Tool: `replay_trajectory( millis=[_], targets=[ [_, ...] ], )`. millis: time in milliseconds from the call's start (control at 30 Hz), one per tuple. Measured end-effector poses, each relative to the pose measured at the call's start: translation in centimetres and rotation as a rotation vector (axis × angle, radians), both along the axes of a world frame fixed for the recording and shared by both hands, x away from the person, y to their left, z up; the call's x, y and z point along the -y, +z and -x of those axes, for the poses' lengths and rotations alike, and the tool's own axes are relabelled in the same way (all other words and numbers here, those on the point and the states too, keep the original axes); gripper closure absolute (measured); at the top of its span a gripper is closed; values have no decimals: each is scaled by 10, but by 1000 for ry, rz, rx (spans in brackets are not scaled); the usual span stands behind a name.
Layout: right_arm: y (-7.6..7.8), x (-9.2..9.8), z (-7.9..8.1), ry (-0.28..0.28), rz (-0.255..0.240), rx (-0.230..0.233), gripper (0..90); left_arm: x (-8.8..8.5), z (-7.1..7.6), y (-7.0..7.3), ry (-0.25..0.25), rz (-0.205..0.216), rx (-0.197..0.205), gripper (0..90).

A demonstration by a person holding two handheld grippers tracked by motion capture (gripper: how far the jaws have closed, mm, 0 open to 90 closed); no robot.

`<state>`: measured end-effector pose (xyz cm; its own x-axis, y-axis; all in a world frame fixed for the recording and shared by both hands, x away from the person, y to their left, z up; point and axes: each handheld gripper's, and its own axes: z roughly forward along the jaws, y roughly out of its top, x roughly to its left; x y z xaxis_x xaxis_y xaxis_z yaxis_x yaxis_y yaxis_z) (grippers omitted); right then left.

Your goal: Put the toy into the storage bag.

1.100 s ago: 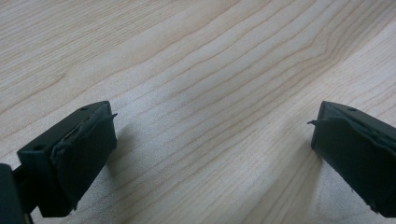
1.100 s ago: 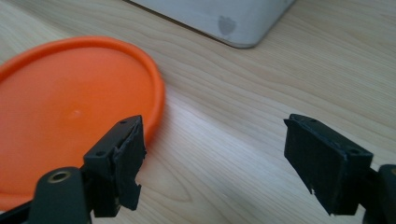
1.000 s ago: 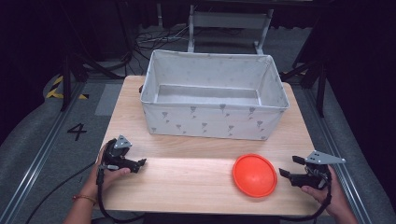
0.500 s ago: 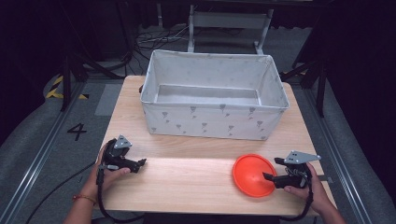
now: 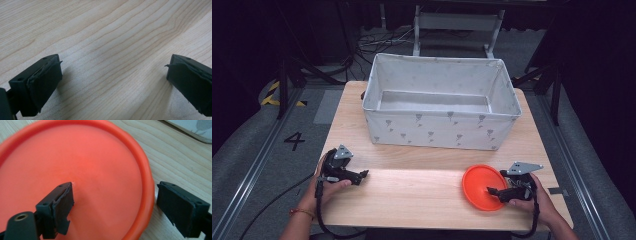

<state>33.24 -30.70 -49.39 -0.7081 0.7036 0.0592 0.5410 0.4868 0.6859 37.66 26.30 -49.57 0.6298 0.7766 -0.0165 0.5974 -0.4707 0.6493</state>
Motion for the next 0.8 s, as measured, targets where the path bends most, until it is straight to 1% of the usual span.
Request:
replay_trajectory(
  millis=[67, 100, 167, 200, 267, 367, 433, 567, 667, 800],
  targets=[
    [0, 0, 0, 5, 0, 1, 153, 0, 0, 0, -1, -2, 3, 3],
    [1, -1, 2, 18, -3, 6, 189, 0, 0, 0, 0, -1, 2, 3],
    [1, 0, 2, 14, -7, 9, 222, 0, 0, 0, 0, 1, 0, 3],
    [1, 0, 2, 14, -7, 9, 222, 0, 0, 0, 0, 1, 0, 3],
    [1, 2, 1, 5, -11, 13, 279, 0, 0, 0, 0, 3, 0, 3],
    [3, 5, 0, -25, -23, 12, 400, 0, 0, 0, 1, 3, -2, 2],
    [3, 7, -2, -34, -34, 4, 468, 0, 0, 0, 0, 2, -1, 2],
    [5, 10, -7, -62, -56, -22, 571, 0, 0, 0, -2, 1, 3, 2],
    [6, 8, -12, -73, -51, -42, 607, 0, 0, 0, 0, 2, 0, 2],
    [8, 7, -17, -86, -63, -73, 652, 0, 0, 0, -1, 2, 0, 2]
  ],
)
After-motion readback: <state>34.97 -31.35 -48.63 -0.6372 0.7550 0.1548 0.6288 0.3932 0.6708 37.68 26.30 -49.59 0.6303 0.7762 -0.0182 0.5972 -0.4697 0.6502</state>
